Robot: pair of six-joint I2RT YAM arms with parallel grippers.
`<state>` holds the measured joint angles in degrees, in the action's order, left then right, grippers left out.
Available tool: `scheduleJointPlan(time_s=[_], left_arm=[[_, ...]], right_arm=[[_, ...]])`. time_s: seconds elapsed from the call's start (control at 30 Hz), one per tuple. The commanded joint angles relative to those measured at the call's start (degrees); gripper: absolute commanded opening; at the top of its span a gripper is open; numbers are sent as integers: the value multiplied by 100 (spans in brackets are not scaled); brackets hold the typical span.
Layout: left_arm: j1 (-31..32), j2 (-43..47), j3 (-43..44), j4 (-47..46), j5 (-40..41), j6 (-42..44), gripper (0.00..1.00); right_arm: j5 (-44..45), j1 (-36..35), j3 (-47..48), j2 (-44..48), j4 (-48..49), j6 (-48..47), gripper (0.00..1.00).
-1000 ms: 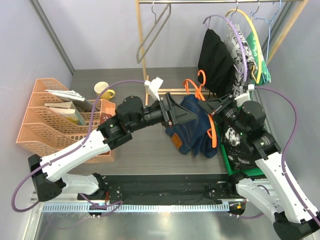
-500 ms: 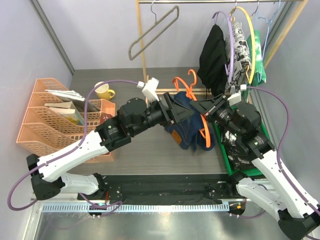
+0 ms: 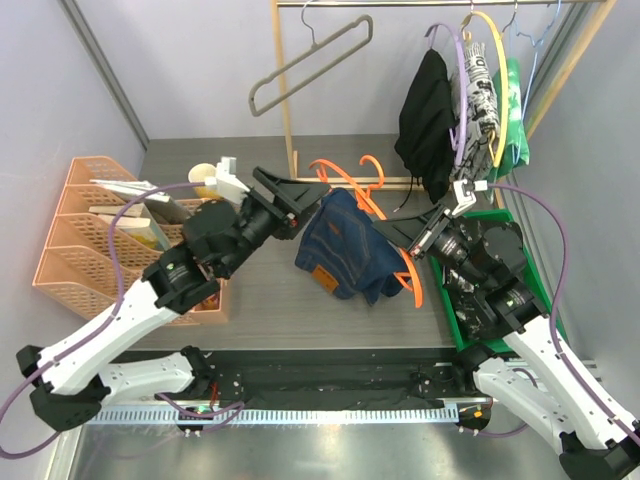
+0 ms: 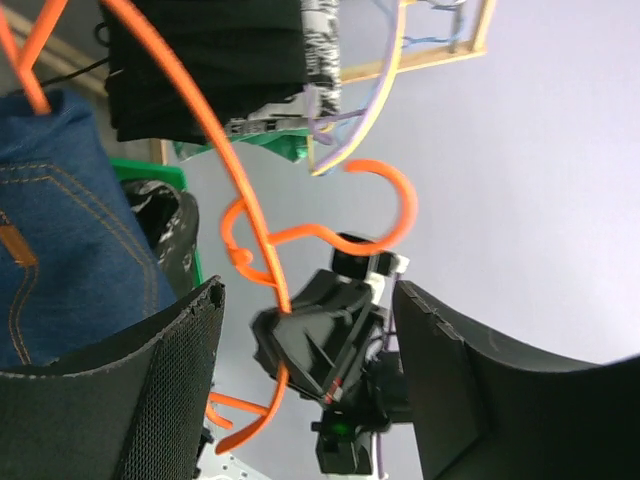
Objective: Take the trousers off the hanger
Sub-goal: Pass the hanger from the right arm to the left
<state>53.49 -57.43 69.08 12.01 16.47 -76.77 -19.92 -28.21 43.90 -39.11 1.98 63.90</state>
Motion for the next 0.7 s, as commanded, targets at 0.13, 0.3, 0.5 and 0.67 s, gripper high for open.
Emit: scheduleJointPlan(time_s=[0.13, 0.3, 0.5, 0.67], left_arm=[[-41, -646, 44, -252, -21, -1216, 68], [-50, -971, 202, -515, -117, -1305, 68], [-67, -1139, 185, -603, -21, -1437, 68], [-76, -1218, 141, -840, 128, -1481, 64]], right_arm=[[-556, -36, 233, 185, 1437, 70, 1], [-758, -36, 268, 141, 1349, 26, 1], [-882, -62, 259, 211, 1340, 17, 1], [-952, -97, 216, 290, 1296, 0, 1]])
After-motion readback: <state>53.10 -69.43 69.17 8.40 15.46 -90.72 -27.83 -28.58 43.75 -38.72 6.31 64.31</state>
